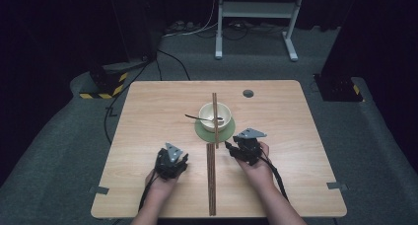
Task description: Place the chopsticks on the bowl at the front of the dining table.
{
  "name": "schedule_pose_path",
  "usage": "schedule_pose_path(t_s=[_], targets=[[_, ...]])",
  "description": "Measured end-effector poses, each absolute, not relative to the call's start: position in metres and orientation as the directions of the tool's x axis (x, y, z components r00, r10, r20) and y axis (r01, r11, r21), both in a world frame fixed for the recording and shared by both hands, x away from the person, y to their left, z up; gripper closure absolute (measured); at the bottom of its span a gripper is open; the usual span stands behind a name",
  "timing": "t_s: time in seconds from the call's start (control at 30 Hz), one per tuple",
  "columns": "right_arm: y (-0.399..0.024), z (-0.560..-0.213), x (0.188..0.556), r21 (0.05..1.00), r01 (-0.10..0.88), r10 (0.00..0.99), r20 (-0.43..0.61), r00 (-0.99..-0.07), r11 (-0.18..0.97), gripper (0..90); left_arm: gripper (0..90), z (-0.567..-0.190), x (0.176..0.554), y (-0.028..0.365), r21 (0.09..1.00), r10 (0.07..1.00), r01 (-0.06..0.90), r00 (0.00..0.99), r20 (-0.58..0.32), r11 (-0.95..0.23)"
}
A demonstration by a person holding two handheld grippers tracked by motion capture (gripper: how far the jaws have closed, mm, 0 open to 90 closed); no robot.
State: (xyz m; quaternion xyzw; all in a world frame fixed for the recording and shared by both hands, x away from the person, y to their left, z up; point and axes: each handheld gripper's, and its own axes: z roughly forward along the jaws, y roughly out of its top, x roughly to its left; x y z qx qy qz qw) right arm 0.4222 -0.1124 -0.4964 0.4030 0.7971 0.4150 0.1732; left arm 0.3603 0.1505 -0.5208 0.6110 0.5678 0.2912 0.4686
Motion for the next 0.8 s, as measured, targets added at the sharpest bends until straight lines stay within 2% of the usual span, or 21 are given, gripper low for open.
schedule_pose_path(t_s=[0.07, 0.2, 0.23, 0.3, 0.4, 0.53, 0.63, 0.8], targets=[[-0.112, -0.499, 0.423, 0.797, 0.502, 0.789, 0.053, -0.612, 0.336, 54.5, 49.5, -0.524, 0.360, 0.174, 0.889, 0.966, 0.439, 0.145, -0.215, 0.132], [-0.119, -0.503, 0.425, 0.763, 0.526, 0.786, 0.037, -0.618, 0.377, 50.1, 41.1, -0.531, 0.356, 0.220, 0.844, 0.967, 0.512, 0.092, -0.239, 0.160], [-0.122, -0.505, 0.425, 0.749, 0.530, 0.787, 0.018, -0.616, 0.398, 48.9, 38.6, -0.533, 0.354, 0.228, 0.839, 0.962, 0.511, 0.075, -0.263, 0.189], [-0.134, -0.510, 0.419, 0.728, 0.555, 0.804, 0.009, -0.595, 0.402, 49.4, 36.7, -0.533, 0.348, 0.246, 0.842, 0.967, 0.510, 0.071, -0.244, 0.175], [-0.162, -0.518, 0.409, 0.707, 0.585, 0.834, -0.013, -0.552, 0.398, 49.3, 33.9, -0.535, 0.343, 0.265, 0.835, 0.956, 0.499, 0.046, -0.291, 0.230], [-0.213, -0.520, 0.398, 0.721, 0.598, 0.878, -0.028, -0.479, 0.349, 44.9, 32.1, -0.538, 0.339, 0.269, 0.847, 0.945, 0.458, 0.043, -0.323, 0.269], [-0.250, -0.522, 0.391, 0.732, 0.617, 0.907, -0.001, -0.421, 0.287, 42.2, 31.2, -0.539, 0.338, 0.268, 0.853, 0.952, 0.462, 0.050, -0.301, 0.245], [-0.285, -0.522, 0.380, 0.734, 0.634, 0.936, -0.006, -0.352, 0.243, 39.5, 31.9, -0.539, 0.338, 0.265, 0.849, 0.948, 0.456, 0.034, -0.317, 0.268]])
